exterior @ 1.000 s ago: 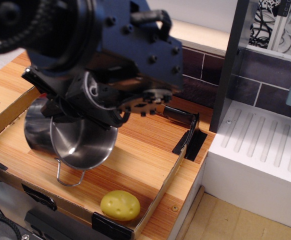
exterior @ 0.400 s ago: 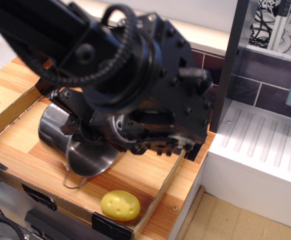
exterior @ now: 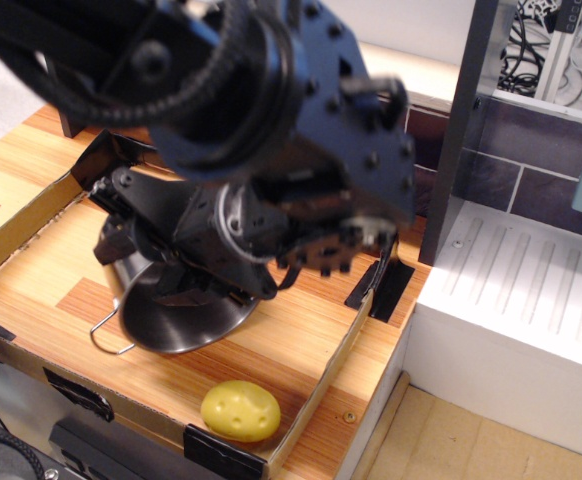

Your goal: Topple metal pot

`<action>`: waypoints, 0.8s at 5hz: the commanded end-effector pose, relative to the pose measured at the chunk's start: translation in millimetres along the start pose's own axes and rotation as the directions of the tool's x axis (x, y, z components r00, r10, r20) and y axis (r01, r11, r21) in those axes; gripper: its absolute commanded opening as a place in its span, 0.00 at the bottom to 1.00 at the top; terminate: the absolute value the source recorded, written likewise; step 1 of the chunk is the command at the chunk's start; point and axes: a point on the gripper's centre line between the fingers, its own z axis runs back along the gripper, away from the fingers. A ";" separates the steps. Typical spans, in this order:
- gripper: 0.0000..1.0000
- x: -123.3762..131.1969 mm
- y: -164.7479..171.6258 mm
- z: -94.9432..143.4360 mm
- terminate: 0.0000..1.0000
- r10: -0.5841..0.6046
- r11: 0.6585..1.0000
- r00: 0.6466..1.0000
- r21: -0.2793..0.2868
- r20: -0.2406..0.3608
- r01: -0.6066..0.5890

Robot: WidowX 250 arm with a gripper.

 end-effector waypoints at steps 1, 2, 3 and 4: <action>1.00 7.4 18.1 21.3 0.00 0.076 0.993 0.995 -0.082 -0.062 -0.081; 1.00 16.6 58.9 49.5 0.00 0.003 0.954 0.982 -0.295 -0.190 -0.060; 1.00 23.1 97.0 68.5 0.00 -0.025 0.883 0.972 -0.460 -0.233 -0.087; 1.00 33.1 135.1 75.0 0.00 -0.047 0.773 0.961 -0.619 -0.274 -0.139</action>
